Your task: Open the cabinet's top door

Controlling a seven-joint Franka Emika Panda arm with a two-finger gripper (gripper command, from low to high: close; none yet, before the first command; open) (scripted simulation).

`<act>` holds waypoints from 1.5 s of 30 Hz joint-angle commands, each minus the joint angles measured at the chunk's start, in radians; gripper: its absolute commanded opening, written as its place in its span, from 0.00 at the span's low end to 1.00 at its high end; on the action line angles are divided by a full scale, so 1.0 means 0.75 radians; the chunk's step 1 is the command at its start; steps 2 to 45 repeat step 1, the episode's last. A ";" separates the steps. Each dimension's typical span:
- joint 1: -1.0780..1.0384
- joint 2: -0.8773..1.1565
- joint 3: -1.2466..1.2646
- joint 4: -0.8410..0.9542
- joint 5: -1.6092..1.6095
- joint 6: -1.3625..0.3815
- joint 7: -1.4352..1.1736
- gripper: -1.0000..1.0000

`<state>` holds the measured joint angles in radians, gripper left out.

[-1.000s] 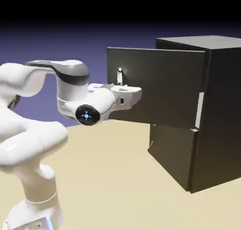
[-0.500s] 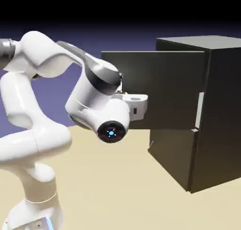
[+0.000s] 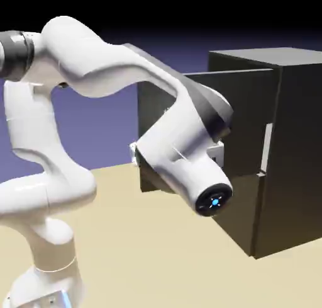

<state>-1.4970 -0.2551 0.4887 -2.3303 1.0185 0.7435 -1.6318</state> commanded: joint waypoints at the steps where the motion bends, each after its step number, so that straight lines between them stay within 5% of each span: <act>1: -0.003 0.027 0.010 0.022 -0.020 -0.001 -0.002 0.00; 45: -0.003 0.027 0.010 0.022 -0.020 -0.001 -0.002 0.00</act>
